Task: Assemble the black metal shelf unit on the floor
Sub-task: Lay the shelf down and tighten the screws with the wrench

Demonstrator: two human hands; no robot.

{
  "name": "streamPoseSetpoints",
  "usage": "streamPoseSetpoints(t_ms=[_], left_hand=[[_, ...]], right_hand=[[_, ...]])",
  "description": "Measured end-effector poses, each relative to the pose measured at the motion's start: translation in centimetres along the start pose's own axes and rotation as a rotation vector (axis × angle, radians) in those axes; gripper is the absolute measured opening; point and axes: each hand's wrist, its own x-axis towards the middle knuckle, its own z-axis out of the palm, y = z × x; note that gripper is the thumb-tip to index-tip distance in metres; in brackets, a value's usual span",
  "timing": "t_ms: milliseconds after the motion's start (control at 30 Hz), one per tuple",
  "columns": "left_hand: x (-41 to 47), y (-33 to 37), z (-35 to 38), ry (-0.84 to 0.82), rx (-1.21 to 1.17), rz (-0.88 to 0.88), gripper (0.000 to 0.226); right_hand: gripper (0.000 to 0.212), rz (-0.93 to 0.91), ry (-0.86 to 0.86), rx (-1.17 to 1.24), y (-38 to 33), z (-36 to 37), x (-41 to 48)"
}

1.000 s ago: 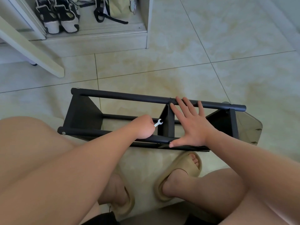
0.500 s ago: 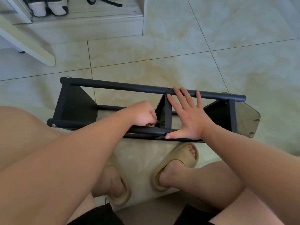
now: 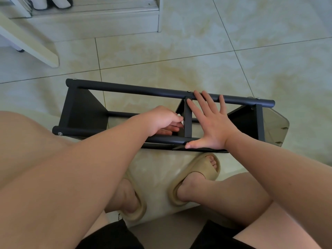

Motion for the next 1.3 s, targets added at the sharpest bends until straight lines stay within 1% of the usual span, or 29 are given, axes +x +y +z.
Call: streamPoseSetpoints(t_ms=[67, 333, 467, 667, 833, 967, 1100, 1300], left_hand=[[0.10, 0.00, 0.07, 0.034, 0.004, 0.005, 0.012], [0.20, -0.01, 0.63, 0.078, 0.023, 0.042, 0.005], [0.33, -0.03, 0.63, 0.089, 0.033, 0.050, 0.017], [0.17, 0.14, 0.75, 0.060, 0.104, 0.023, 0.016], [0.13, 0.22, 0.81, 0.060, 0.118, 0.008, 0.019], [0.01, 0.33, 0.83, 0.051, 0.135, 0.008, 0.017], [-0.11, 0.33, 0.87, 0.051, 0.152, 0.023, 0.007], [0.07, 0.25, 0.60, 0.079, 0.075, 0.037, 0.005]], right_hand=[[0.137, 0.004, -0.006, -0.002, -0.03, -0.04, 0.00], [0.136, 0.001, -0.009, 0.002, -0.06, -0.10, 0.02], [0.136, 0.001, -0.009, -0.004, -0.03, -0.09, -0.01], [0.135, 0.000, -0.009, -0.002, -0.06, -0.04, 0.05], [0.135, -0.002, -0.008, -0.001, -0.02, -0.07, 0.02], [0.135, -0.003, -0.006, 0.002, 0.01, -0.09, 0.01], [0.135, -0.003, -0.007, 0.006, 0.05, -0.05, 0.03], [0.134, 0.001, -0.011, 0.005, 0.18, -0.07, 0.18]])
